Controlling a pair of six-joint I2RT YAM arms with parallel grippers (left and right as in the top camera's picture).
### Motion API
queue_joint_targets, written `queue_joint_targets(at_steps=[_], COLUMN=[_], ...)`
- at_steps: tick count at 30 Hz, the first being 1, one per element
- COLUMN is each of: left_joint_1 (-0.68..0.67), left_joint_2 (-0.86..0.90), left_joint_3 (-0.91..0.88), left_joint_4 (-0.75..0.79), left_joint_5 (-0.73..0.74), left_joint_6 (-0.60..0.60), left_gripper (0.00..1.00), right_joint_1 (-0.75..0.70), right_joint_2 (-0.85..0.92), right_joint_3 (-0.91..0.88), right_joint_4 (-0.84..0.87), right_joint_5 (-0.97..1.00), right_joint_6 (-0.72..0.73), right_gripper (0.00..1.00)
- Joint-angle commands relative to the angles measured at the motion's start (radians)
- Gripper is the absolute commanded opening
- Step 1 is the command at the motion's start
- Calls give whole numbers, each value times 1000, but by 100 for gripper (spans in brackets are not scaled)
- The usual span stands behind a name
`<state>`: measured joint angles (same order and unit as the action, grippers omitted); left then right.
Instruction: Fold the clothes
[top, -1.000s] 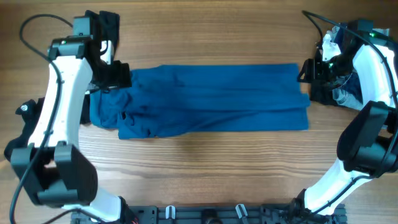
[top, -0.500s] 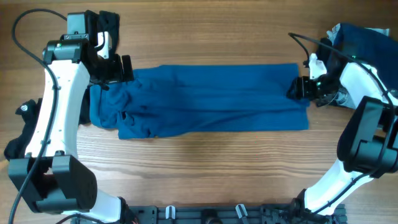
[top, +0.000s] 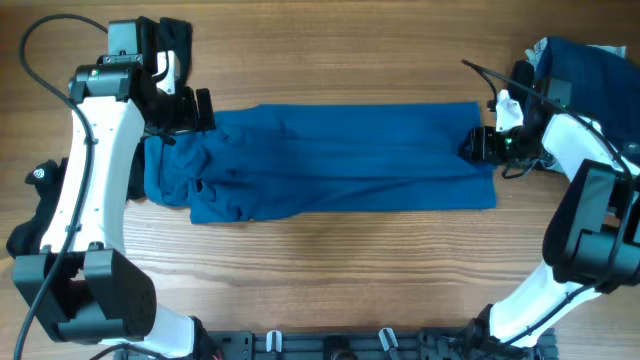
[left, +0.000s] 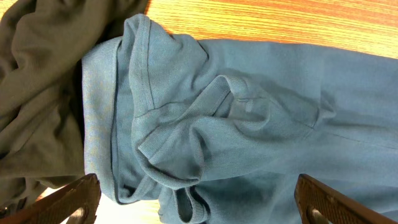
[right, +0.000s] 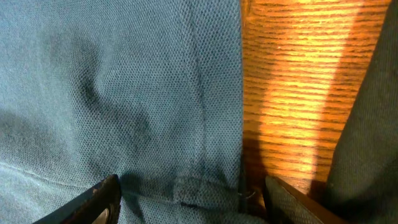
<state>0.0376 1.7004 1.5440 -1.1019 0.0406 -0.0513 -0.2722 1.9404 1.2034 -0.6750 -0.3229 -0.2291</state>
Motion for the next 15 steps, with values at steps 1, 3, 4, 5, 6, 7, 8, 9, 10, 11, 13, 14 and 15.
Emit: queue_joint_targets(at_steps=[1,3,4,5,6,7,8,9,10,11,13,14,15], left_joint_1=[0,0,0,0,0,0,0,0,0,0,0,0,0], left_joint_2=[-18,-18,-18,-18,-18,-18,-18,-18,-18,-18,-18,-18,-18], left_joint_3=[14,14,14,14,14,14,14,14,14,14,14,14,14], left_joint_4=[3,3,3,3,3,3,3,3,3,3,3,4,6], left_joint_5=[15,16,16,16,16,16,16,16,16,16,16,16,16], left_joint_6=[-10,-10,-10,-10,-10,-10,-10,-10,-10,-10,-10,-10,-10], left_gripper=[100,100,100,100,100,100,100,100,100,100,100,100,100], right_joint_1=[-2,-2,-1,1,1,2,5,10,16,25,37,41,45], right_joint_2=[18,18,18,18,18,18,18,18,18,18,18,18,18], right_joint_3=[-56,-66,-67,-67,-67,-67,-67,-67,-67,-67,-67,-67,-67], right_joint_4=[-10,-8,-8,-8,-6,-5,-2,3,9,13,15,15,16], right_joint_5=[-41,-85,-94,-109,-133,-147,-159,-173,-180,-184,-184,-183,-183], right_joint_6=[31,30,30,30,29,28,27,26,27,27,27,27,27], right_gripper=[74,74,74,74,74,74,74,74,73,70,64,61,52])
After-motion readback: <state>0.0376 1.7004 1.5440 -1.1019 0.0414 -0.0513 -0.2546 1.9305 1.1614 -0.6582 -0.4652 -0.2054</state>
